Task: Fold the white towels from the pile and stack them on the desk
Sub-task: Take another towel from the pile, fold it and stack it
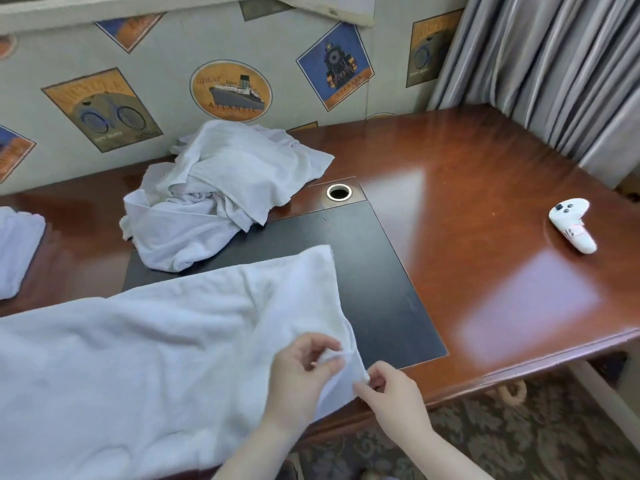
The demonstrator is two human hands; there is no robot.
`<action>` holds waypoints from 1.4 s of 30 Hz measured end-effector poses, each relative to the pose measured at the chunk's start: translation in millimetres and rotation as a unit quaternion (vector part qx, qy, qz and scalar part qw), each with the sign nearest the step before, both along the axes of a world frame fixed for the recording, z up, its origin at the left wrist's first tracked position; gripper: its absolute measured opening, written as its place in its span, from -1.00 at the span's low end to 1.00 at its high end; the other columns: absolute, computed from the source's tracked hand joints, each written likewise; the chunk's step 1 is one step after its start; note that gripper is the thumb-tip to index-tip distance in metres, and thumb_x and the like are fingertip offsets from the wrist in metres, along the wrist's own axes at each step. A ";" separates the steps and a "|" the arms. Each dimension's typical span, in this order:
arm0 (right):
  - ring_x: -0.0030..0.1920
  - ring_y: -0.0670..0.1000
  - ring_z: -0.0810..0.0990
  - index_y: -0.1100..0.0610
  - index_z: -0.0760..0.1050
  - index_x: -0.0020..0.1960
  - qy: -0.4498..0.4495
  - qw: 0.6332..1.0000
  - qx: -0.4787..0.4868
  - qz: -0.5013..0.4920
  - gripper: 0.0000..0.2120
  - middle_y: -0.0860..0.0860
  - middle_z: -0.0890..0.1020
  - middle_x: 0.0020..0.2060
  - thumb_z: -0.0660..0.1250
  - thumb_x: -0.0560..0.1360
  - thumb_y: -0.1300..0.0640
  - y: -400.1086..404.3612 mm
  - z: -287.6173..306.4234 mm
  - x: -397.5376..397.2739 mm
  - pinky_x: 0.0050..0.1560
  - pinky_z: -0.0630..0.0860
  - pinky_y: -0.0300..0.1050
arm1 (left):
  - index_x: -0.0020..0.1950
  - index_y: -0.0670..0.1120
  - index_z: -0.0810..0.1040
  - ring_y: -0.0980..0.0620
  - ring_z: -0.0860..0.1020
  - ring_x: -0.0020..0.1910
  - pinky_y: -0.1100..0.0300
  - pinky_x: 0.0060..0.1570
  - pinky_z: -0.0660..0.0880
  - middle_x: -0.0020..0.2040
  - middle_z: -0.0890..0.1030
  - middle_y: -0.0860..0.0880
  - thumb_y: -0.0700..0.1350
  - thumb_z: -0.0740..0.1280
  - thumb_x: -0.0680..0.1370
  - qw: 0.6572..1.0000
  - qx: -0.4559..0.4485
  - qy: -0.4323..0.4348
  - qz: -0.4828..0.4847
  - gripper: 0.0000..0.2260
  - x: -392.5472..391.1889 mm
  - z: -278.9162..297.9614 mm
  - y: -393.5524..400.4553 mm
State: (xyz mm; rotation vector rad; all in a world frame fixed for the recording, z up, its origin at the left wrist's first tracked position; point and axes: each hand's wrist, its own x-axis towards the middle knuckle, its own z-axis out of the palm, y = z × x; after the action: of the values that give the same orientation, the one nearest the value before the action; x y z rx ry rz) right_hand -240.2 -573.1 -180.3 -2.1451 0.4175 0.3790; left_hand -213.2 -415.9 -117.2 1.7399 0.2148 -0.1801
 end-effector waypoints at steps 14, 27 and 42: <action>-0.24 -0.04 0.46 0.43 0.51 -0.23 -0.006 0.980 0.188 -0.061 -0.71 0.21 0.55 -0.24 0.35 0.46 0.17 13.7 27.8 4.9 -0.07 0.60 0.10 | -0.31 0.09 0.49 0.11 0.48 -0.35 0.43 -0.35 0.35 -0.34 0.54 0.10 -0.27 0.56 0.30 0.949 0.228 -0.153 0.155 -0.67 -18.9 -14.1 -3.6; -0.12 -0.05 0.61 0.22 0.66 -0.23 -0.042 0.975 0.214 -0.033 -0.77 0.03 0.66 -0.15 0.46 0.45 0.04 22.3 39.3 14.3 0.06 0.56 0.08 | -0.20 0.11 0.66 0.19 0.59 -0.17 0.16 -0.10 0.51 -0.22 0.63 0.19 -0.23 0.53 0.41 0.964 0.225 -0.133 0.037 -0.78 -17.1 -26.0 6.4; -0.18 -0.09 0.63 -0.08 0.63 -0.19 -0.049 0.985 0.154 -0.062 -0.90 -0.10 0.65 -0.25 0.39 0.49 -0.01 14.0 19.1 10.8 -0.08 0.60 -0.02 | -0.06 0.22 0.68 0.32 0.62 -0.19 0.37 -0.14 0.51 -0.21 0.68 0.26 -0.18 0.45 0.50 0.986 0.153 -0.052 0.039 -0.74 -18.6 -25.9 13.1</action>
State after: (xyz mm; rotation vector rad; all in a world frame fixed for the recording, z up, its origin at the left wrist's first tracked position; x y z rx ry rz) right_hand -229.4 -559.1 -161.2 -1.8179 0.4054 0.2494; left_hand -231.8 -402.8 -143.1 2.0356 0.2428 0.0022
